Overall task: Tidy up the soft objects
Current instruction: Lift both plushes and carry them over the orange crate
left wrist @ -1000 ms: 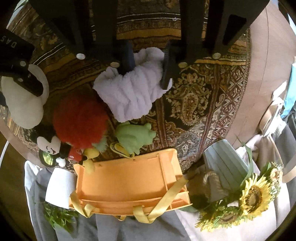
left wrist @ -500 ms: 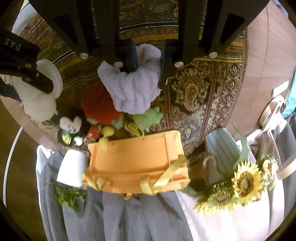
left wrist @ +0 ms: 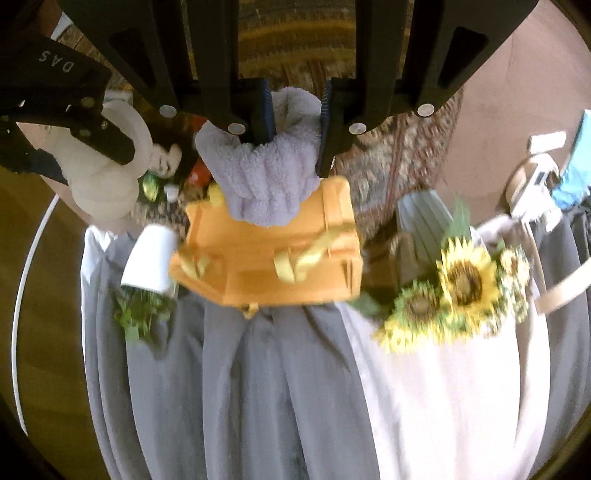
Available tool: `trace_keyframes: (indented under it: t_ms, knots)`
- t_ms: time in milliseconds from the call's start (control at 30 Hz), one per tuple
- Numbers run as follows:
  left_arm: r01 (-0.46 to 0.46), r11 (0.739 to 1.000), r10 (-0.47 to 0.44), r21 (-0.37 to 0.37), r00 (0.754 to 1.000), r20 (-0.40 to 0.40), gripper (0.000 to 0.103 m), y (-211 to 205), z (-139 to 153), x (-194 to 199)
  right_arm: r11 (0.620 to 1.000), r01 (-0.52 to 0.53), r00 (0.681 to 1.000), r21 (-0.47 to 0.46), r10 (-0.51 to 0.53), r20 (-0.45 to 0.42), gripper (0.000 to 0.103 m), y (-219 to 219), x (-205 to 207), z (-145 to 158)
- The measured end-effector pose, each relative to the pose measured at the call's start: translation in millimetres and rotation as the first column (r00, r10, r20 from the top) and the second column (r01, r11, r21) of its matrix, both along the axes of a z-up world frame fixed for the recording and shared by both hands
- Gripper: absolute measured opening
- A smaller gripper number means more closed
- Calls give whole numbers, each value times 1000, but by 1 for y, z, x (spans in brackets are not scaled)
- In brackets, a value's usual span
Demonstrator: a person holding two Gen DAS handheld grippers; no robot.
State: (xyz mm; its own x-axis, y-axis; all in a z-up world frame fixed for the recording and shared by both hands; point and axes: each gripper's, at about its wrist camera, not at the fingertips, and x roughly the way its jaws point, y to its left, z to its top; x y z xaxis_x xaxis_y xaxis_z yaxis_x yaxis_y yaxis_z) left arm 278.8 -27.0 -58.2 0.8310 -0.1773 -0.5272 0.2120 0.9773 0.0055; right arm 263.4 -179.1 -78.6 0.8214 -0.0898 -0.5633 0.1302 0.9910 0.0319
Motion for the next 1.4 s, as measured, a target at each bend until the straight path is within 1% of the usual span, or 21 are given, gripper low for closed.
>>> trace_keyframes:
  t_ms: [267,467,700,1000,1233,1400]
  knots:
    - [-19,1000,21,-21,995,99,21,5,36,17,999,-29,993,-28,32,109,83,6,21,34]
    - [-20,999,23,-25,990,142,21,6,52,33,998,-50,987,-29,54,149,83,6,42,49]
    - [-15,999,21,-31,983,180,21,3,63,68,996,-67,979,-53,76,187,83,5,79,66]
    - [-30,999,37,-45,984,172,21,-4,72,126,994,-103,975,-41,110,193,83,-5,137,79]
    - [-44,999,47,-21,982,182,21,-12,75,154,991,-121,973,-53,129,194,83,-4,171,86]
    - [-50,999,52,-17,985,164,21,-15,75,175,990,-127,974,-64,136,180,83,-4,194,86]
